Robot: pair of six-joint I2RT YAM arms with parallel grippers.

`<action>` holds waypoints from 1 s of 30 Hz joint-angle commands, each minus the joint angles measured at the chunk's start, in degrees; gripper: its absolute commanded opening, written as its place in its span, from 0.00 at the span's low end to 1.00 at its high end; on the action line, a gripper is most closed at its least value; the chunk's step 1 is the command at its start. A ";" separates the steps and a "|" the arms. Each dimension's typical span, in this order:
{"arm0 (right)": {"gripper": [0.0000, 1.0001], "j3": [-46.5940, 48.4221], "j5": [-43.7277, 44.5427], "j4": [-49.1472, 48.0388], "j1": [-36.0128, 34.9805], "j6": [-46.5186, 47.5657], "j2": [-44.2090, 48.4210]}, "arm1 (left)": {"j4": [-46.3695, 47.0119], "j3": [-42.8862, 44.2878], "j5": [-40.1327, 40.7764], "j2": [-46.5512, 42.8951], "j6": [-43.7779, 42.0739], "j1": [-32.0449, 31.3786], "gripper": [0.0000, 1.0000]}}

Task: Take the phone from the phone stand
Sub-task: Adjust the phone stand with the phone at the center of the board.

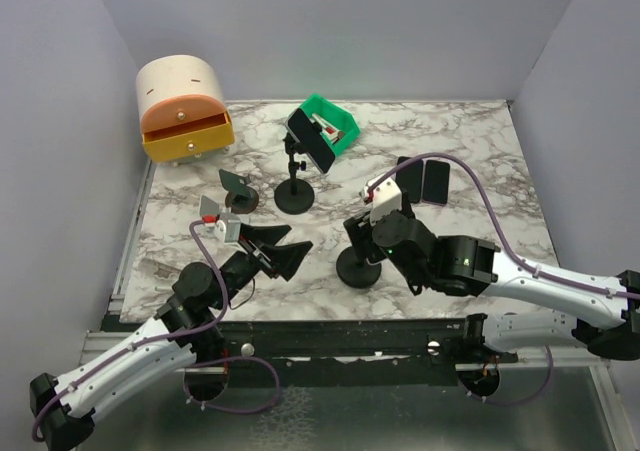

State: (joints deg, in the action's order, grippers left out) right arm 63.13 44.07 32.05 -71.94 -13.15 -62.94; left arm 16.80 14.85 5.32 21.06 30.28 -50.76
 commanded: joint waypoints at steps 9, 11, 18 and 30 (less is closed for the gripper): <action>0.20 -2.28 -12.56 -6.21 7.12 -7.49 1.50 | 11.28 -3.25 -6.86 6.79 4.25 -0.27 0.78; 0.19 -2.94 -13.74 -6.73 7.59 -8.48 1.21 | 12.11 -3.78 -6.55 7.15 4.72 -0.26 0.77; 0.18 -6.20 -16.81 -8.83 7.94 -12.85 1.61 | 12.71 -4.98 -5.84 6.14 5.22 -0.30 0.75; 0.16 -8.30 -18.53 -8.37 7.96 -16.80 3.24 | 12.66 -4.50 -8.19 6.69 5.18 -0.77 0.76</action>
State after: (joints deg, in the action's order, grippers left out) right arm 55.20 26.92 22.74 -64.14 -27.97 -59.46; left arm 28.21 10.68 0.36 27.20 35.33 -50.76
